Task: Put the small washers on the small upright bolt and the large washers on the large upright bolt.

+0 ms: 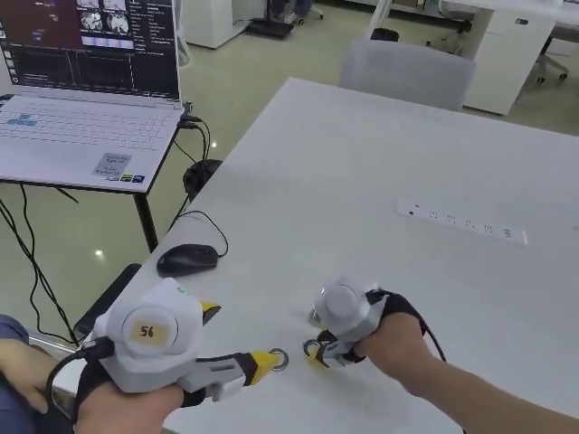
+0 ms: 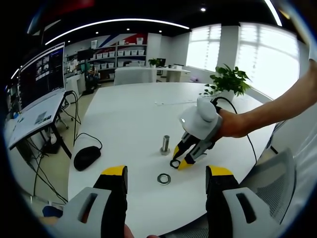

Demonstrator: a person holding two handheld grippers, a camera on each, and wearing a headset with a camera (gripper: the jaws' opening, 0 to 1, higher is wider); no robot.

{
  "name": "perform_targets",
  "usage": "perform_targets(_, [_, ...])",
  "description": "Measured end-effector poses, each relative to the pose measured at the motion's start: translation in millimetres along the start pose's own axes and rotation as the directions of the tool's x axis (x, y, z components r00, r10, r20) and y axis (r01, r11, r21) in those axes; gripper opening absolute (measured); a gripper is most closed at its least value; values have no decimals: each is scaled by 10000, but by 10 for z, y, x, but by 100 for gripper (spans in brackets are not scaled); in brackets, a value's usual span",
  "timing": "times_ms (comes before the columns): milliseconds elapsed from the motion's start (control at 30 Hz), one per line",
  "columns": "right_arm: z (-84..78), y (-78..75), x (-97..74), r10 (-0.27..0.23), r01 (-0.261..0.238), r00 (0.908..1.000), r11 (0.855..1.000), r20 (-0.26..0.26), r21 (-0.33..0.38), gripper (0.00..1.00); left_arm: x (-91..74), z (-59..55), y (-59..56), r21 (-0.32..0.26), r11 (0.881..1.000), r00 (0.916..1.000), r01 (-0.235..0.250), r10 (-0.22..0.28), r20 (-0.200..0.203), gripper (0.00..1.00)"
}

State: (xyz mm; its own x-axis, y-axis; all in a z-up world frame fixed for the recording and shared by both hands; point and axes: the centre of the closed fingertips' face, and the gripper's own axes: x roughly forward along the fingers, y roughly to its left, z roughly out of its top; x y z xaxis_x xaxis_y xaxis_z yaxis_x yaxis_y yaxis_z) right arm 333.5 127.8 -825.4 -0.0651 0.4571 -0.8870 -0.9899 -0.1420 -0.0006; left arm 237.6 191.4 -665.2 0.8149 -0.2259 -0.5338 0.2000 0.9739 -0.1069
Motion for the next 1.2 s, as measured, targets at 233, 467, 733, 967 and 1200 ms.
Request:
perform_targets(233, [-141, 58, -103, -15, 15, 10000, 10000, -14, -61, 24, -4, -23, 0, -64, 10000, 10000, -17, 17, 5, 63])
perform_targets(467, [-159, 68, -137, -79, 77, 9999, 9999, 132, 110, 24, 17, -13, -51, 13, 10000, 10000, 95, -95, 16, 63])
perform_targets(733, [-100, 64, -200, -177, 170, 9993, 9996, 324, 204, 24, -14, -15, -23, 5, 10000, 10000, 45, -45, 35, 63])
perform_targets(967, [-1, -10, -383, -480, 473, 9969, 9988, 620, 131, 24, -26, -17, -24, -16, 10000, 10000, 41, -41, 50, 63])
perform_targets(1200, [169, -181, -629, -935, 935, 9911, 9956, 949, 48, 24, 3, -7, -68, 10, 9999, 9998, 163, -163, 59, 63])
